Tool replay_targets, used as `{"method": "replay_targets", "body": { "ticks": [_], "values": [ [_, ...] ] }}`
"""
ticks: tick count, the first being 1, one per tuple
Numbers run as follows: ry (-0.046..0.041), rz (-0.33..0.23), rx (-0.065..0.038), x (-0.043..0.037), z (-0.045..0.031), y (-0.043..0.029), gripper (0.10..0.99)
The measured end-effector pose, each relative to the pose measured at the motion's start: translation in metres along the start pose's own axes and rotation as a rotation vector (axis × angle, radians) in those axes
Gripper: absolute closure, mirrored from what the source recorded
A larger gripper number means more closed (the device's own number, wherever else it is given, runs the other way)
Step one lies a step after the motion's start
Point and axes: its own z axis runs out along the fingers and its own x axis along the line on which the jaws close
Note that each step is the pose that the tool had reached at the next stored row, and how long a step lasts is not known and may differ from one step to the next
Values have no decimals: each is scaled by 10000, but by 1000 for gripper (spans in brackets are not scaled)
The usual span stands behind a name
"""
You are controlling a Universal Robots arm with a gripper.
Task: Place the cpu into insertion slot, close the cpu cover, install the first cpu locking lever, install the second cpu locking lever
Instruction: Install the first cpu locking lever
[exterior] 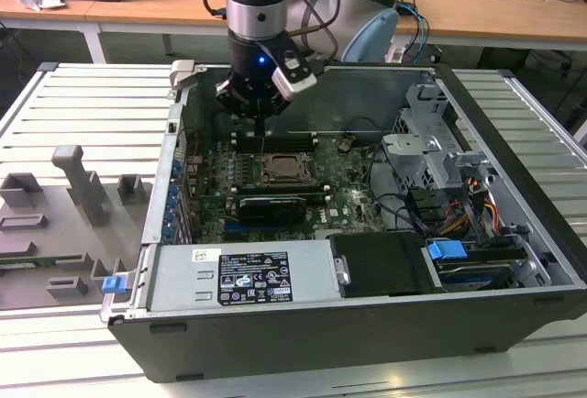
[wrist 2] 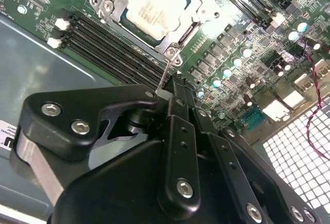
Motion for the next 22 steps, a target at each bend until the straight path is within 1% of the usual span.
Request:
{"method": "replay_targets", "body": {
  "ticks": [7, 20, 22],
  "values": [
    [-1, 3, 1, -39, 5, -5, 980],
    [-1, 52, 2, -52, 16, -7, 980],
    [-15, 159, -51, -58, 23, -8, 980]
  ]
}}
